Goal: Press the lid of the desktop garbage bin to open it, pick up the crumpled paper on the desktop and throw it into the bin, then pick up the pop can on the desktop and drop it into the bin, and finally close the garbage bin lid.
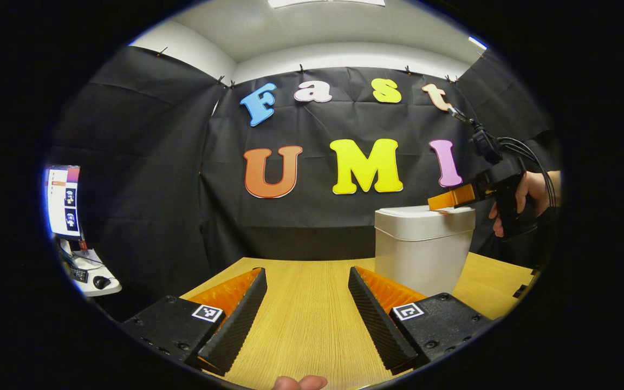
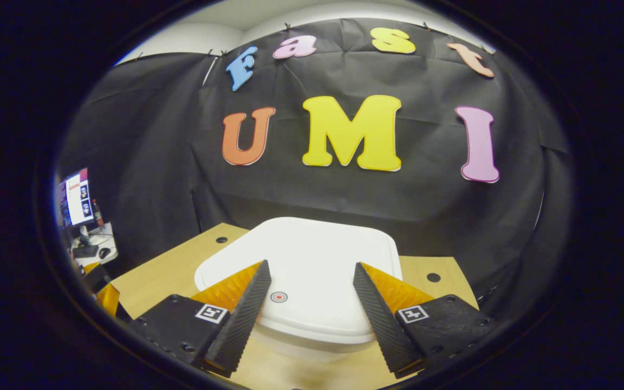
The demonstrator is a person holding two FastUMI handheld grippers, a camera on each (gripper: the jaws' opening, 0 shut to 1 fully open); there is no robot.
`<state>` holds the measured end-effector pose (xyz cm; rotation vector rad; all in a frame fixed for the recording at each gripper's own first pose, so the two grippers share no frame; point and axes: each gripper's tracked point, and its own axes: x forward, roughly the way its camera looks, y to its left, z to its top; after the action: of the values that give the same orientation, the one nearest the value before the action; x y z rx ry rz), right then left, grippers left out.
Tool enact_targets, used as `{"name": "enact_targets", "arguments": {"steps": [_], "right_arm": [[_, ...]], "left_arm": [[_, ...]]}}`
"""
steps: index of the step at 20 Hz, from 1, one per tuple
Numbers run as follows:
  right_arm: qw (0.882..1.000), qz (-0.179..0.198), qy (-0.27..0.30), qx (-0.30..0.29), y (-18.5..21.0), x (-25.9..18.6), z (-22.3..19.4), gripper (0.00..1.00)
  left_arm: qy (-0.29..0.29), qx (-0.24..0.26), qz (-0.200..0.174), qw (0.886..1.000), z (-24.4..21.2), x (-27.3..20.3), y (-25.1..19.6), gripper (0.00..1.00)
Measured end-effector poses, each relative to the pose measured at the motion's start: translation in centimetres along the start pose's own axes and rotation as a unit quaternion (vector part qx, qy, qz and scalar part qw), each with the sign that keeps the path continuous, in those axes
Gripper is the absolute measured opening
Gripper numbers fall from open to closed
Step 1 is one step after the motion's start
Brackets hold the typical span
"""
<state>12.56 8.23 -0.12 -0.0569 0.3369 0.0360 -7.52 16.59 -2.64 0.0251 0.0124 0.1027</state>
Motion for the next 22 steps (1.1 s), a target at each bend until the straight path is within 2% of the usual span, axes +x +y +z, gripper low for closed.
{"name": "enact_targets", "arguments": {"steps": [8,14,19,22], "right_arm": [[0.999,-0.02,-0.027,0.031,0.2,-0.4,0.7,0.96],[0.999,-0.014,-0.038,0.036,0.1,-0.5,0.9,0.96],[0.999,-0.009,-0.026,0.029,0.8,-1.3,1.5,0.94],[0.997,-0.001,-0.078,0.021,1.8,-4.3,2.0,0.94]], "left_arm": [[-0.005,0.007,-0.004,1.0,0.3,-0.2,-0.8,0.98],[0.008,0.004,-0.009,1.0,-0.7,0.3,-1.3,0.98],[0.006,0.001,-0.013,1.0,-0.4,0.1,-1.4,0.98],[0.002,-0.005,-0.015,1.0,-0.1,0.2,-1.7,0.98]]}}
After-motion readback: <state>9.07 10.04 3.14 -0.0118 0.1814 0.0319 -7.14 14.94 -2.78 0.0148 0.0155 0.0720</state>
